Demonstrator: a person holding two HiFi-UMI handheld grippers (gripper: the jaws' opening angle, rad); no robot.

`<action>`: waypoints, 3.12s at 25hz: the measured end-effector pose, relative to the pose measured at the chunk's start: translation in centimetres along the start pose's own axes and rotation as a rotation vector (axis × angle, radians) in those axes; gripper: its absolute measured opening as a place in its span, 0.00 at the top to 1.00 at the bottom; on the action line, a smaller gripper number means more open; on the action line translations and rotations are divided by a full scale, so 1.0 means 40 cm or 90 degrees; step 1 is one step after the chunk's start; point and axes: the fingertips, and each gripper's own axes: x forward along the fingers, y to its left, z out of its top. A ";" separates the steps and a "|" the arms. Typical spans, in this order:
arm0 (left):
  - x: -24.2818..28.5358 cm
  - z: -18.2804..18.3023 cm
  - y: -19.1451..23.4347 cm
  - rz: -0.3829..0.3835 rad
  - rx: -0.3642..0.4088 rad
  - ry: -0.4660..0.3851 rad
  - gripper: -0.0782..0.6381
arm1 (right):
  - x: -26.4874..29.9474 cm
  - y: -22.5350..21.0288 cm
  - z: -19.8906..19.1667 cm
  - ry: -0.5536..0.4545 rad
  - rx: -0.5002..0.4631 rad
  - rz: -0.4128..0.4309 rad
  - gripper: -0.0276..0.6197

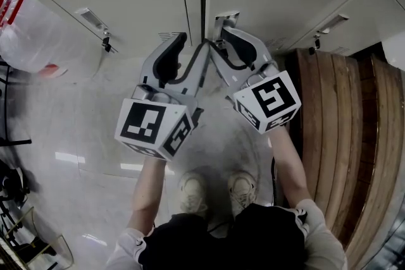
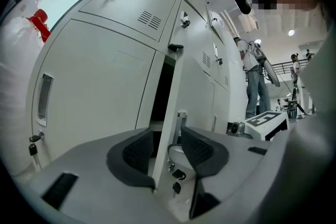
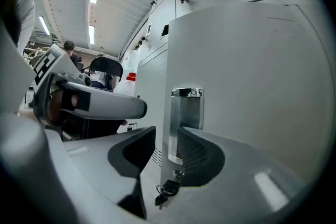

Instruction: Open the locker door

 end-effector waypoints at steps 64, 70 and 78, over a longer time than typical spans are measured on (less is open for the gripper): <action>-0.072 -0.123 -0.509 -0.408 0.085 0.128 0.80 | -0.637 -0.193 0.113 -0.067 0.020 -0.367 0.86; -0.025 -0.146 -0.636 -0.479 0.071 0.116 0.81 | -0.712 -0.214 0.110 -0.055 0.016 -0.411 0.86; 0.020 -0.163 -0.729 -0.535 0.106 0.125 0.81 | -0.836 -0.234 0.103 -0.053 0.027 -0.477 0.86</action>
